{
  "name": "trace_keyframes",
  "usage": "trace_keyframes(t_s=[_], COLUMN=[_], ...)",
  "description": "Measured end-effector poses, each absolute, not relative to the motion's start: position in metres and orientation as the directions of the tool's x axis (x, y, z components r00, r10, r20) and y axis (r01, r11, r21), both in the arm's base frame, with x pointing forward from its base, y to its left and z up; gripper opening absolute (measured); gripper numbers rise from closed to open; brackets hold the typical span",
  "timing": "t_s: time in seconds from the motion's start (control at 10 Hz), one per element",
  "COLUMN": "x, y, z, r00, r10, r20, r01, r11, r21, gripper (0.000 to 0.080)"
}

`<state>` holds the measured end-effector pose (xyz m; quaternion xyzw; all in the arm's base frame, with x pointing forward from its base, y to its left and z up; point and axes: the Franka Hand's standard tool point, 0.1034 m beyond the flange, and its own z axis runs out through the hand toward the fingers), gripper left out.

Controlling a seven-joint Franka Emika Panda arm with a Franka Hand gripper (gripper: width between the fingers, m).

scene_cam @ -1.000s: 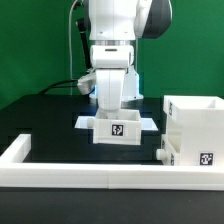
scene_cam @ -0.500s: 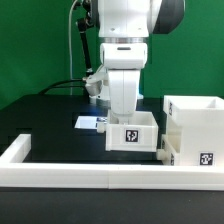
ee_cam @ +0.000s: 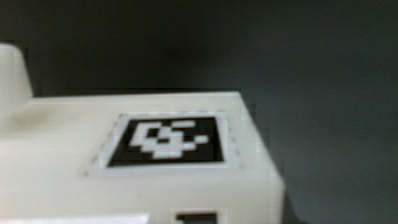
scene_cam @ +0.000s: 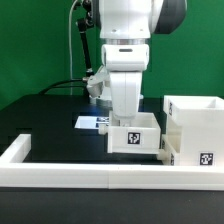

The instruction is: Assemble drawer

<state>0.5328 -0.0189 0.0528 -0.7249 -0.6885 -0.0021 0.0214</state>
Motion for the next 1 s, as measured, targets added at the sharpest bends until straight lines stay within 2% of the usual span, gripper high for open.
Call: trace_keyframes(t_s=[0.2, 0.3, 1.0], x=[0.541, 0.543, 0.543], y=[-0.013, -0.011, -0.003], z=[0.058, 0.058, 0.058], r00=[0.055, 0.062, 0.064], r10=[0.998, 0.997, 0.997], r20=[0.036, 0.041, 0.046], r01=[0.998, 0.998, 0.998], r11=[-0.054, -0.063, -0.065], r21=[-0.013, 0.014, 0.010], gripper=[0.0041, 0.0041, 0.0041])
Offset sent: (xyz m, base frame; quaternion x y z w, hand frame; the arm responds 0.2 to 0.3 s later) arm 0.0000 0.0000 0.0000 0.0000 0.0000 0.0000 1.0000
